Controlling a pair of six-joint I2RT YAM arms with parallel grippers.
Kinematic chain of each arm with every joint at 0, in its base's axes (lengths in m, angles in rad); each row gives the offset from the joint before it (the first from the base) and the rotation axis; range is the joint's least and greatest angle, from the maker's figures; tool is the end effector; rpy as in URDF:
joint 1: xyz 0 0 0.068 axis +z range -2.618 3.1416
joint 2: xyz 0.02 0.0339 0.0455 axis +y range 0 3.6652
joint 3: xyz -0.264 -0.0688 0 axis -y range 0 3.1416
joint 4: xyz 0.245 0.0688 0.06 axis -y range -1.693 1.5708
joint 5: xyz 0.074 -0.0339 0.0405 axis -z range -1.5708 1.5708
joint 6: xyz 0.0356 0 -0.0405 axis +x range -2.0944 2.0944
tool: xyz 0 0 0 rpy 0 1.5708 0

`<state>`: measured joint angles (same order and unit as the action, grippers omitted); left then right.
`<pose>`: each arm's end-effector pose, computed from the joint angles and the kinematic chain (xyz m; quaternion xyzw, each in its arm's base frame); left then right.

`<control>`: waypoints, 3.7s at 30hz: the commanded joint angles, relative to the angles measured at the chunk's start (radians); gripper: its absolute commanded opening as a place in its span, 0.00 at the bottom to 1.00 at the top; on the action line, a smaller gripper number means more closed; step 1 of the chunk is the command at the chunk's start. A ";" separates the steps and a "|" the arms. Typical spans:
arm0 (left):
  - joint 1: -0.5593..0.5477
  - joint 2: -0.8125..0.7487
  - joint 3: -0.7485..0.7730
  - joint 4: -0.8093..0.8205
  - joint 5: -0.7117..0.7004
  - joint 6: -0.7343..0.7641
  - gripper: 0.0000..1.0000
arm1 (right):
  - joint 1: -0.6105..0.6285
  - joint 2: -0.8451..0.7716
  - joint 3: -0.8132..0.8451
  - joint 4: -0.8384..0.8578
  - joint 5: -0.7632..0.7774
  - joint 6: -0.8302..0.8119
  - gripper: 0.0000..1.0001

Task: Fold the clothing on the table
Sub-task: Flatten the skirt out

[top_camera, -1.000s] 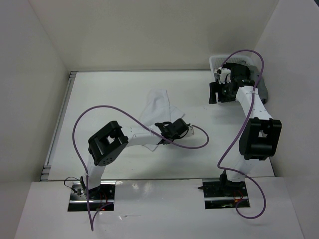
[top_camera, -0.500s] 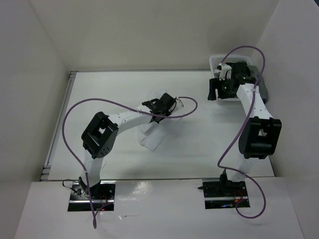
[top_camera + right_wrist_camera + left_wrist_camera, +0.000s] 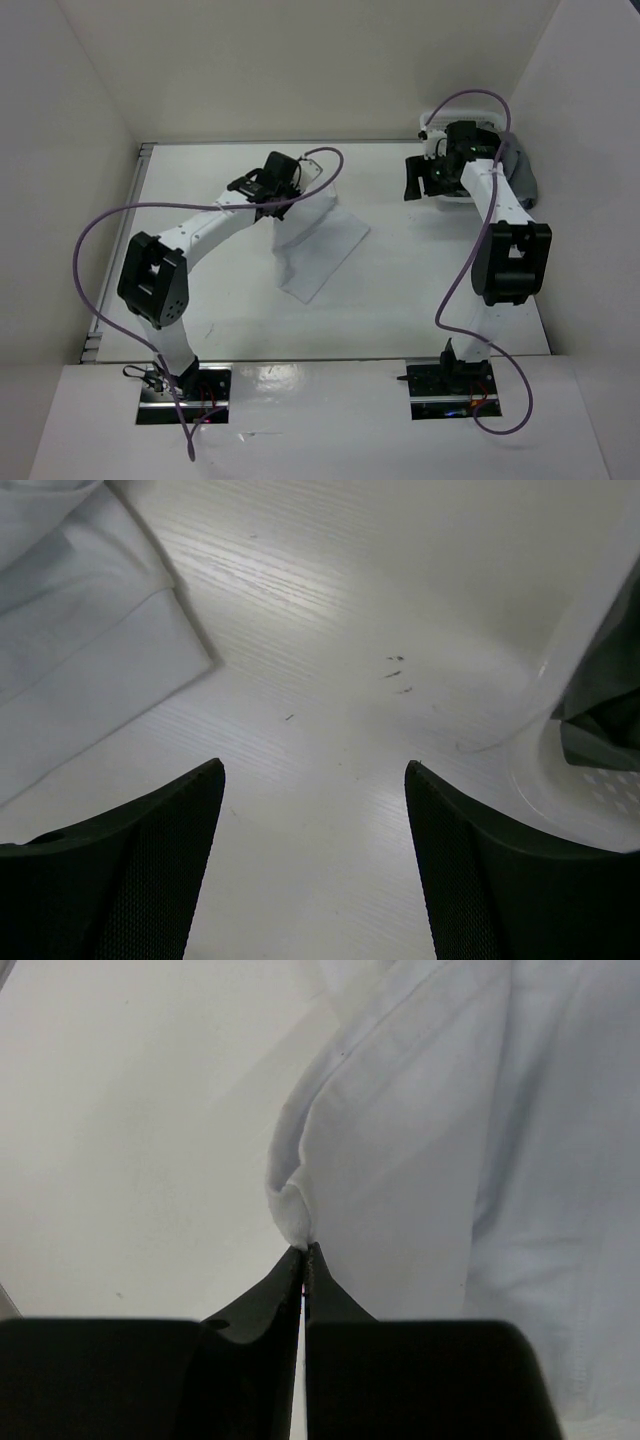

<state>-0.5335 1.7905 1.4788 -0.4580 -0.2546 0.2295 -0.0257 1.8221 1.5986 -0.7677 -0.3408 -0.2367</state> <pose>0.3550 -0.1993 0.2777 0.2941 0.8662 0.0570 0.4000 0.3969 0.0017 0.2834 -0.1476 0.9341 0.1243 0.3005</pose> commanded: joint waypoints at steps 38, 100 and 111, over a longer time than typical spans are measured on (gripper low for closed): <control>0.688 -0.183 -0.261 -0.001 0.272 -0.222 1.00 | 0.278 0.092 0.098 -0.047 0.149 -0.016 0.82; 1.242 -0.680 -0.479 -0.068 0.566 -0.168 1.00 | 0.776 0.979 1.107 -0.280 0.355 0.169 0.98; 1.242 -0.671 -0.479 -0.068 0.566 -0.168 1.00 | 0.776 0.895 0.964 -0.236 0.416 0.398 0.95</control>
<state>0.7017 1.1183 1.0012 -0.5499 0.2863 0.0498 0.7532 2.7350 2.6514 -0.9470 0.0219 0.0345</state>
